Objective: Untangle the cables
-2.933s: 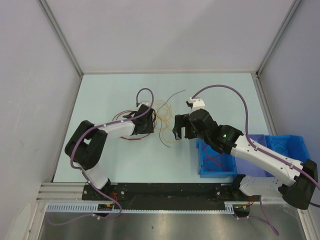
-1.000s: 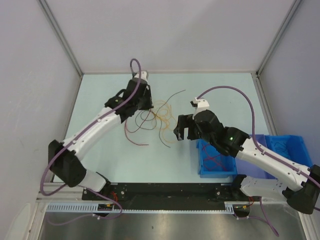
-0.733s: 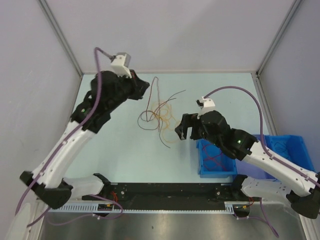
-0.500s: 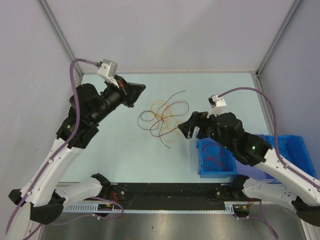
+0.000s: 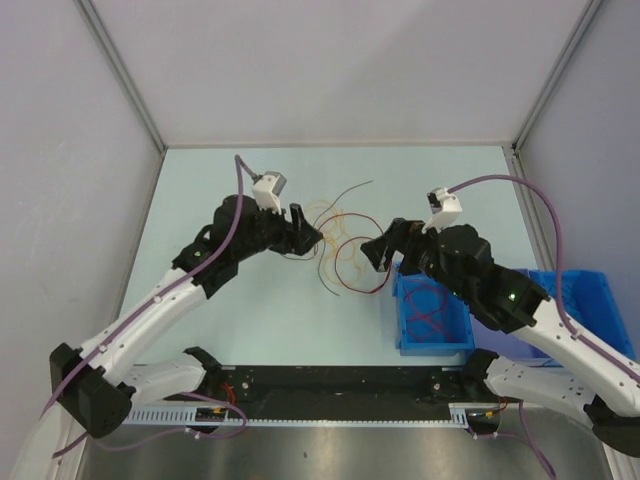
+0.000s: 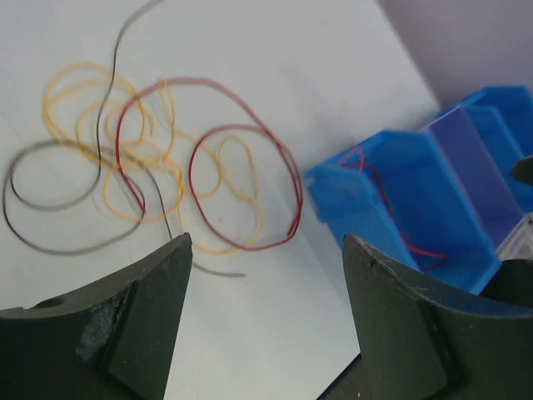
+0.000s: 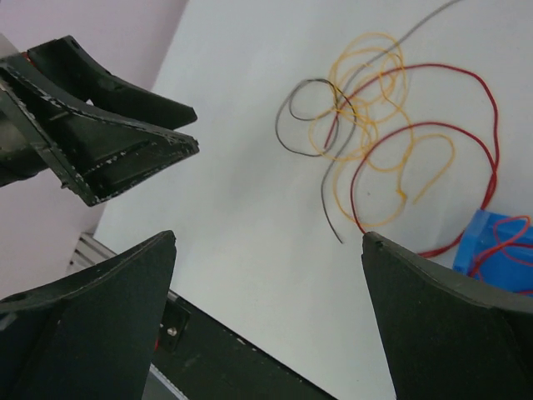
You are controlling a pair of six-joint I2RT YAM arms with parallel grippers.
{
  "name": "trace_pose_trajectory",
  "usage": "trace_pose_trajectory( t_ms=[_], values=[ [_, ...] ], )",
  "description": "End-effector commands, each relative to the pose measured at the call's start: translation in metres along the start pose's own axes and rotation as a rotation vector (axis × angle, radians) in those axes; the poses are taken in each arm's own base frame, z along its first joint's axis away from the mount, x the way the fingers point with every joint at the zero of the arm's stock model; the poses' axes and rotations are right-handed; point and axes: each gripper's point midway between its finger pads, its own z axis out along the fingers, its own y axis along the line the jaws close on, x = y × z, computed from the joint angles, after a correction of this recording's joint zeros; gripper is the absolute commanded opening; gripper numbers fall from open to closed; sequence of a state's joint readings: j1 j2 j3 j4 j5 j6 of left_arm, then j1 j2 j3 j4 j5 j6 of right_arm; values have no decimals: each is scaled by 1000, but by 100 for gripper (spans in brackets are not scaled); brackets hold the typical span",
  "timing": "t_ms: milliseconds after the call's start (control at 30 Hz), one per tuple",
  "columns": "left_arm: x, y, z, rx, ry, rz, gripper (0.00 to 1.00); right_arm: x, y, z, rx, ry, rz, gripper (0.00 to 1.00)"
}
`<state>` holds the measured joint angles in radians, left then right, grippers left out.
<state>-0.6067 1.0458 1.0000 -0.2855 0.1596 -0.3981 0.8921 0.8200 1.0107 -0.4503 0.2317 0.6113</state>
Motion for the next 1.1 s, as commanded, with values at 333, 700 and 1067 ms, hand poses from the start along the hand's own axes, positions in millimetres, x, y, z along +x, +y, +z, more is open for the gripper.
trace_pose_trajectory(
  t_ms=[333, 700, 1067],
  values=[
    [100, 51, 42, -263, 177, -126, 63, 106, -74, 64, 355, 403, -66, 82],
    [153, 100, 11, -425, 166, -132, 61, 149, -69, 122, 311, 542, -98, 65],
    [182, 108, 16, -371, 121, -169, 57, 177, -83, 177, 384, 615, -144, 56]
  ],
)
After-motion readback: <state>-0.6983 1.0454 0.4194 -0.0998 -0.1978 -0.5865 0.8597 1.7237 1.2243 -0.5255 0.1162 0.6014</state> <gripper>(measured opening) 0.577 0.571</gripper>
